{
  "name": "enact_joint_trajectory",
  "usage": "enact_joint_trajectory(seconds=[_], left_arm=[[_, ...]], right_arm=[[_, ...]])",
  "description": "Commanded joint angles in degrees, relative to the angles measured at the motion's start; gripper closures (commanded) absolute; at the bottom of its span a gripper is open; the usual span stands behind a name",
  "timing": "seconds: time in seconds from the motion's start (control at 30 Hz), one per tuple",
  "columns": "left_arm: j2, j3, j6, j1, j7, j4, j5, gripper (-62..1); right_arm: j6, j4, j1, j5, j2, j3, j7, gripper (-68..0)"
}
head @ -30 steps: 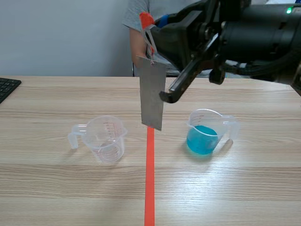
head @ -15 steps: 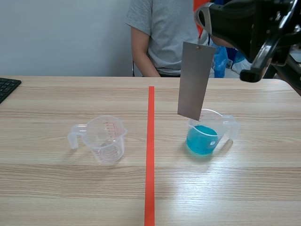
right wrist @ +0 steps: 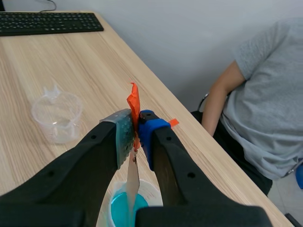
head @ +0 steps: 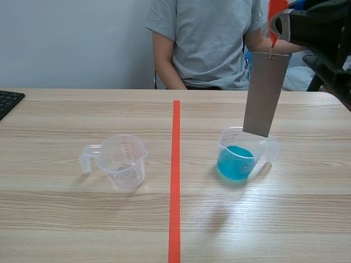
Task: Do the redox reaction experiment.
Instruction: 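Move the plate over the blue solution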
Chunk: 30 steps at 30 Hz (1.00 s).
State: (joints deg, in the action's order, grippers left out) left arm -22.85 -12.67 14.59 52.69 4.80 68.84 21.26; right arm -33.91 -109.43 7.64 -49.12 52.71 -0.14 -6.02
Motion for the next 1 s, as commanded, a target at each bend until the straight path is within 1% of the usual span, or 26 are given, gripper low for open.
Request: enact_joint_trajectory(seconds=[0.0, 0.1, 0.17, 0.2, 0.33, 0.43, 0.7, 0.97], left_arm=[[0.1, -0.2, 0.1, 0.5, 0.7, 1.0, 0.3, -3.6], [0.1, -0.2, 0.1, 0.5, 0.7, 1.0, 0.3, -3.6], [0.1, -0.2, 0.1, 0.5, 0.7, 1.0, 0.3, -3.6], [0.1, -0.2, 0.1, 0.5, 0.7, 1.0, 0.3, -3.6], [0.1, -0.2, 0.1, 0.5, 0.7, 1.0, 0.3, -3.6], [0.1, -0.2, 0.1, 0.5, 0.7, 1.0, 0.3, -3.6], [0.1, -0.2, 0.1, 0.5, 0.5, 1.0, 0.3, -3.6], [0.1, -0.2, 0.1, 0.5, 0.5, 1.0, 0.3, -3.6]], right_arm=[[-1.4, 0.7, -1.0, -0.9, 0.3, 1.2, 1.1, -1.5], [-2.2, 2.8, -1.2, -1.1, 0.3, 1.4, 1.9, -1.5], [-3.8, 4.0, -1.9, -1.1, 0.3, 1.4, 2.0, -1.5], [-4.1, 4.4, -2.3, -1.4, 0.3, 1.4, 2.2, -1.5], [-4.2, 5.8, -4.0, -1.7, 0.3, 1.4, 3.1, -1.5], [-5.1, 6.2, -5.5, -2.0, 0.3, 1.3, 3.0, -1.5], [-5.4, 6.4, -8.5, -2.3, 0.0, 1.0, 3.0, -1.5], [-5.4, 7.8, -12.4, -3.9, -0.1, -1.9, 3.0, -1.5]])
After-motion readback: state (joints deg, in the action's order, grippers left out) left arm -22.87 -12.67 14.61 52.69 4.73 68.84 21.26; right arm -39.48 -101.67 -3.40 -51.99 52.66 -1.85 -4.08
